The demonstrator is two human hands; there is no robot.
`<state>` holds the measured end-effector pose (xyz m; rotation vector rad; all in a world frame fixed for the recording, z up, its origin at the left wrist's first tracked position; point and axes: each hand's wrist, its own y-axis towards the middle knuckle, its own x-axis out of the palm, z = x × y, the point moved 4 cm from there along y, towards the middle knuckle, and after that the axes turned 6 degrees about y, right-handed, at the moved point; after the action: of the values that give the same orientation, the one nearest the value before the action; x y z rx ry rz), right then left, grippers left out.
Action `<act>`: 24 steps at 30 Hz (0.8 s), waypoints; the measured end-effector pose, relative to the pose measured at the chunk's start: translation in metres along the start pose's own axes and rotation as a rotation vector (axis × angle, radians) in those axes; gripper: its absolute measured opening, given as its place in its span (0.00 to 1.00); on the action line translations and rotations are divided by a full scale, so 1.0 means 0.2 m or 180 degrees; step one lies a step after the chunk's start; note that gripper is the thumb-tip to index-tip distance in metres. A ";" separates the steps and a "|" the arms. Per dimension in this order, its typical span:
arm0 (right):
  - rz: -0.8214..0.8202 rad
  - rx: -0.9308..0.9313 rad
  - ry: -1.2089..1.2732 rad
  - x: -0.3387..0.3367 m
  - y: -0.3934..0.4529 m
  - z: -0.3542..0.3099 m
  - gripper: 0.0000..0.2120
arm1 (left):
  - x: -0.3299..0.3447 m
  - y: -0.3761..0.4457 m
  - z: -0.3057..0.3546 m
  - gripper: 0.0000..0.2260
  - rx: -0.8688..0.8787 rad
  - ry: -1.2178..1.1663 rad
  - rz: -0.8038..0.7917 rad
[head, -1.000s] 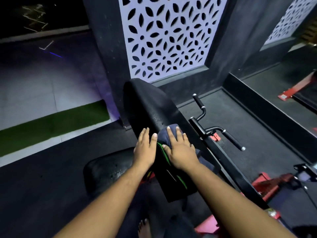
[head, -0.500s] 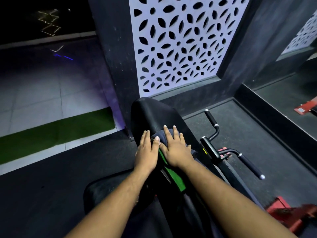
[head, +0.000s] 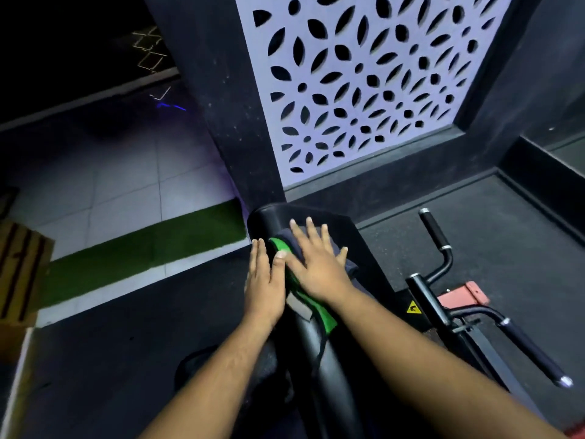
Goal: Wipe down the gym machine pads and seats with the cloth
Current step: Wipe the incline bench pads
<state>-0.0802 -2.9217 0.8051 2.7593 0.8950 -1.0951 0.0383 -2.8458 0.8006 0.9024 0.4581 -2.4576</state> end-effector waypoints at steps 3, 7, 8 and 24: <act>-0.0440 0.0025 -0.0062 0.03 -0.18 0.13 0.36 | 0.01 0.03 0.02 0.35 0.0002 -0.0148 -0.0035; -0.0158 0.0201 0.0175 0.03 0.00 0.12 0.31 | 0.01 0.06 0.02 0.35 -0.0012 0.0082 -0.0038; -0.0070 0.0245 0.0231 0.02 0.11 0.09 0.30 | 0.02 0.08 0.04 0.35 -0.0014 0.0185 -0.0038; -0.0162 0.0433 0.0481 0.00 0.25 0.48 0.29 | 0.10 0.19 0.14 0.40 0.0242 0.1204 0.0253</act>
<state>-0.1131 -2.9866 0.7241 2.9806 0.9451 -1.0014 0.0305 -2.8960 0.8032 1.3993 0.4468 -2.2472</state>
